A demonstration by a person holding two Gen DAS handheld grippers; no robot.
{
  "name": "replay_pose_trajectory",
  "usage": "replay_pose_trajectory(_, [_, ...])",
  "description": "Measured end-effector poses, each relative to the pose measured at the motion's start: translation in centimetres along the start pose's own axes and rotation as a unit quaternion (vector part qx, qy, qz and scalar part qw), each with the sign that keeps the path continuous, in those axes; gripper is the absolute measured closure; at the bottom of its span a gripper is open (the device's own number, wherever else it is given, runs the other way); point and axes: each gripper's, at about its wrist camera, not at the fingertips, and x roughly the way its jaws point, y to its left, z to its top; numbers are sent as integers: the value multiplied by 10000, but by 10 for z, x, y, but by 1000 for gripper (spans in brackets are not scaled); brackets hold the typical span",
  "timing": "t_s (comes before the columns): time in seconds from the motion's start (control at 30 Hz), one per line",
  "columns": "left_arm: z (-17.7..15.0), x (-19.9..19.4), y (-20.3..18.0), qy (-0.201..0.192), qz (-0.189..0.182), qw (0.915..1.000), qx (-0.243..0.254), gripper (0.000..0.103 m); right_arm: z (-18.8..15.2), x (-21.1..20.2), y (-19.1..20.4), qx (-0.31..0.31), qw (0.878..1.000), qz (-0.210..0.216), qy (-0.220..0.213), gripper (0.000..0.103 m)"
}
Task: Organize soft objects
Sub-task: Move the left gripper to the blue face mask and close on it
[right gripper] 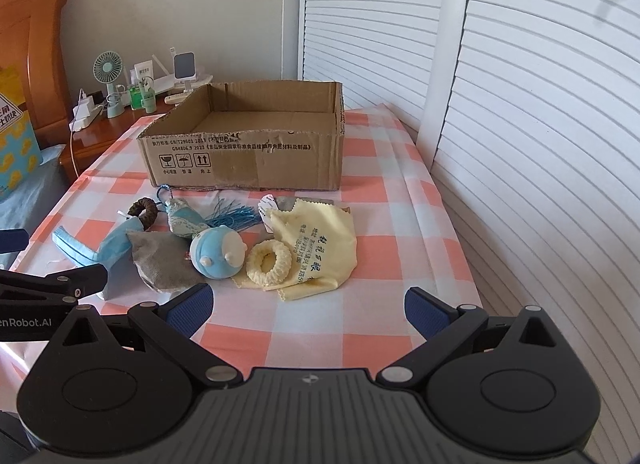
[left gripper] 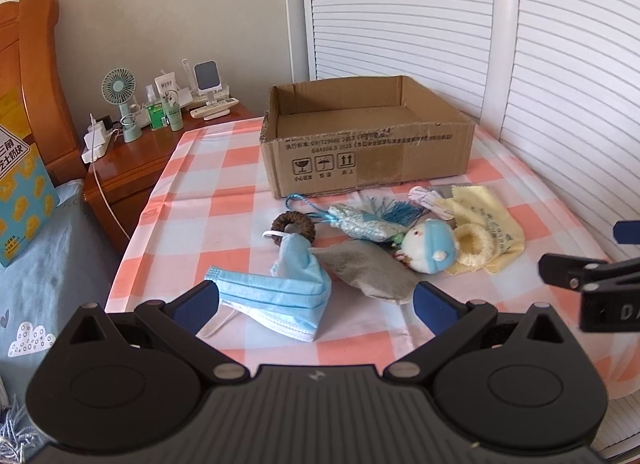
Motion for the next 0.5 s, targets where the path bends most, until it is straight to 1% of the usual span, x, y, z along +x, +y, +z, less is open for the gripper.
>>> replay_pose_trajectory(0.1, [-2, 10, 5, 101, 4, 9999, 7, 0, -1, 9, -2, 4, 10000, 5, 78, 0])
replay_pose_trajectory(0.27, [-8, 30, 13, 432, 83, 9989, -146, 0, -4, 25, -3, -50, 9997, -29, 257, 0])
replay_pose_trajectory(0.43, [-18, 47, 23, 753, 40, 9966, -336, 0, -6, 38, -4, -84, 9992, -52, 383, 0])
replay_pose_trajectory(0.5, [-19, 54, 27, 854, -44, 9953, -449, 0, -6, 44, -5, -87, 9990, -70, 443, 0])
